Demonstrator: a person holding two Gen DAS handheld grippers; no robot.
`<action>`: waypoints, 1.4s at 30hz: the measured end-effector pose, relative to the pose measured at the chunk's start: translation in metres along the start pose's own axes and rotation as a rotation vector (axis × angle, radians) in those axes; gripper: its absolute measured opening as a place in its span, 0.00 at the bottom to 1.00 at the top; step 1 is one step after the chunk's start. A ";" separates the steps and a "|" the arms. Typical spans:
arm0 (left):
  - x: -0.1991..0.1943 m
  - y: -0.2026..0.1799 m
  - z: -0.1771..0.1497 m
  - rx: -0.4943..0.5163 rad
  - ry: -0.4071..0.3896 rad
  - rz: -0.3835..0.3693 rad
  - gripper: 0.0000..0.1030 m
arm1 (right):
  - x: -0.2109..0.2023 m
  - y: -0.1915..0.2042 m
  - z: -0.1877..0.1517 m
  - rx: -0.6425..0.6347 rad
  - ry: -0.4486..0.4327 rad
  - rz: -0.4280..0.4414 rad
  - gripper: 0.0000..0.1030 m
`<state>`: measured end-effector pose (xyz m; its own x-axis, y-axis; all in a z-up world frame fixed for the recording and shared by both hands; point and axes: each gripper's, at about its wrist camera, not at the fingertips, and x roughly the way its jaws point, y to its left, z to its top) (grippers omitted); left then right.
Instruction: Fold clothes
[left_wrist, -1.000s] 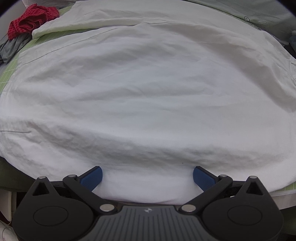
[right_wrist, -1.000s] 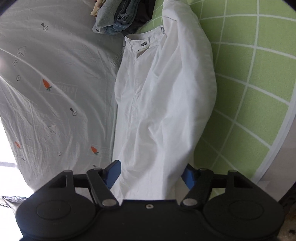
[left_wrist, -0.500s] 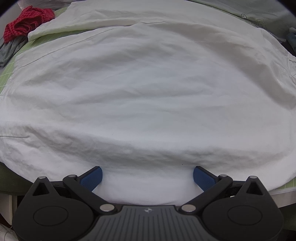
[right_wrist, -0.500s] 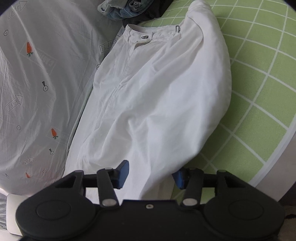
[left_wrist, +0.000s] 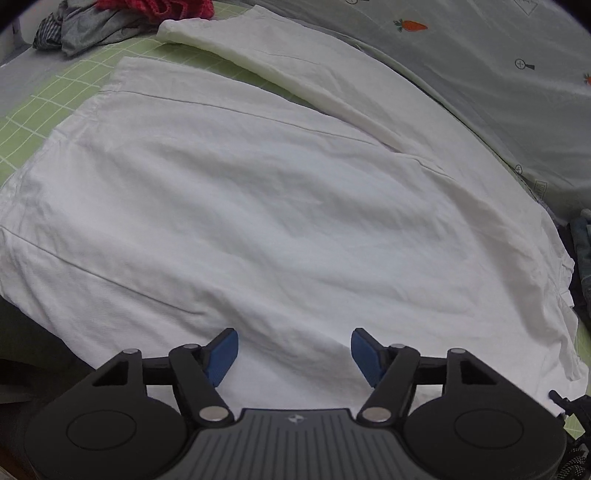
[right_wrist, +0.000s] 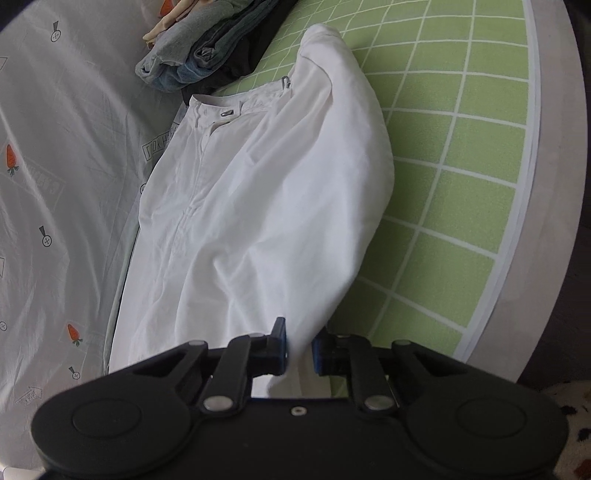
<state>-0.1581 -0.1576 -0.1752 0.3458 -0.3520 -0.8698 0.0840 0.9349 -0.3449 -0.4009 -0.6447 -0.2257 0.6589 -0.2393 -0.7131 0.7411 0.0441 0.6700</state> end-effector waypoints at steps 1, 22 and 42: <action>-0.002 0.013 0.005 -0.030 -0.006 -0.012 0.62 | -0.001 0.001 -0.003 0.009 -0.011 -0.008 0.15; -0.024 0.130 0.045 -0.177 -0.048 0.195 0.68 | -0.004 0.043 -0.053 -0.101 -0.138 -0.170 0.30; -0.034 0.040 0.123 0.016 -0.291 0.171 0.06 | -0.004 0.047 -0.048 -0.150 -0.113 -0.174 0.30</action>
<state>-0.0519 -0.1021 -0.1159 0.6085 -0.1643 -0.7764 0.0158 0.9807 -0.1951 -0.3629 -0.5954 -0.2013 0.5075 -0.3624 -0.7817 0.8584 0.1340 0.4952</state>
